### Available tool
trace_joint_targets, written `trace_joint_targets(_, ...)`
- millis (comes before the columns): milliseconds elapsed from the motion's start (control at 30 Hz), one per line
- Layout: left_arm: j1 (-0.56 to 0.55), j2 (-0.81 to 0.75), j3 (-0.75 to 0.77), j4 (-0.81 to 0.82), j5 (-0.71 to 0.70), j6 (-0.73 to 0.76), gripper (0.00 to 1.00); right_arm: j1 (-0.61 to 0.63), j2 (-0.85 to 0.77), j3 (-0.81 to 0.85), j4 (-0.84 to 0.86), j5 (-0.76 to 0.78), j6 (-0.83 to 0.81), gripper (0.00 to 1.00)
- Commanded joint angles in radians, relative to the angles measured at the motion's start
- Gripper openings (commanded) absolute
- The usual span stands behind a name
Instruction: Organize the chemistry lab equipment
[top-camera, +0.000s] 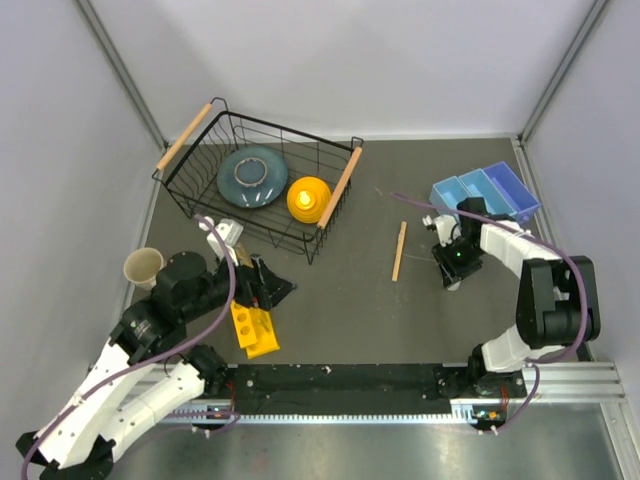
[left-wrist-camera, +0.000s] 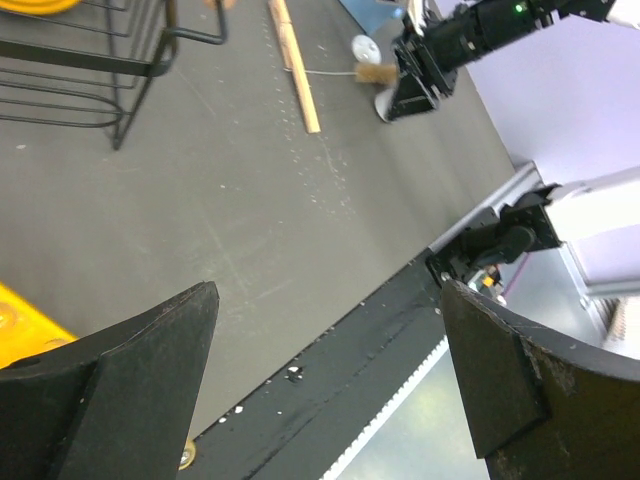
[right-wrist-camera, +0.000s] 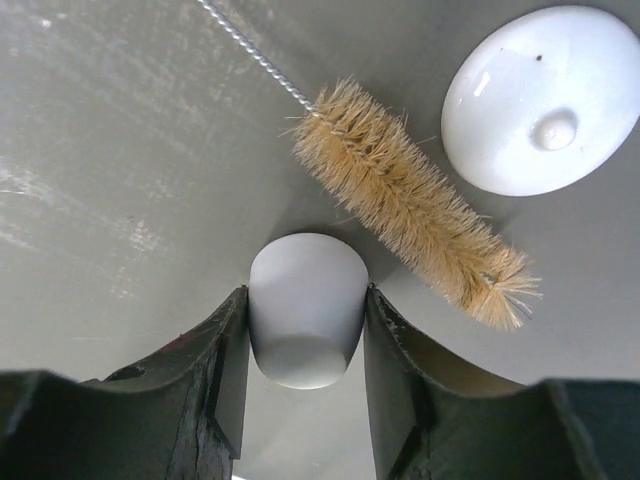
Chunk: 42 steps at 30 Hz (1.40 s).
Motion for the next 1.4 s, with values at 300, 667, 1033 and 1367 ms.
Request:
trace_joint_targets(300, -0.024, 0.139, -0.104, 0.558, 0.289, -0.322, 0.95, -0.012, -0.306, 0.091, -0.114, -0.63, 0.004, 0.27)
trace_joint_targets(667, -0.152, 0.401, -0.167, 1.02, 0.198, -0.562, 0.95, -0.006, -0.387, 0.161, -0.099, -1.189, 0.094, 0.27)
trace_joint_targets(1033, -0.206, 0.668, -0.153, 1.282, 0.154, -0.724, 0.76, 0.039, -0.418, 0.13, -0.093, -1.281, 0.096, 0.28)
trace_joint_targets(1367, -0.249, 0.794, -0.089, 1.385, 0.167, -0.766, 0.63, 0.077, -0.421, 0.118, -0.082, -1.277, 0.091, 0.28)
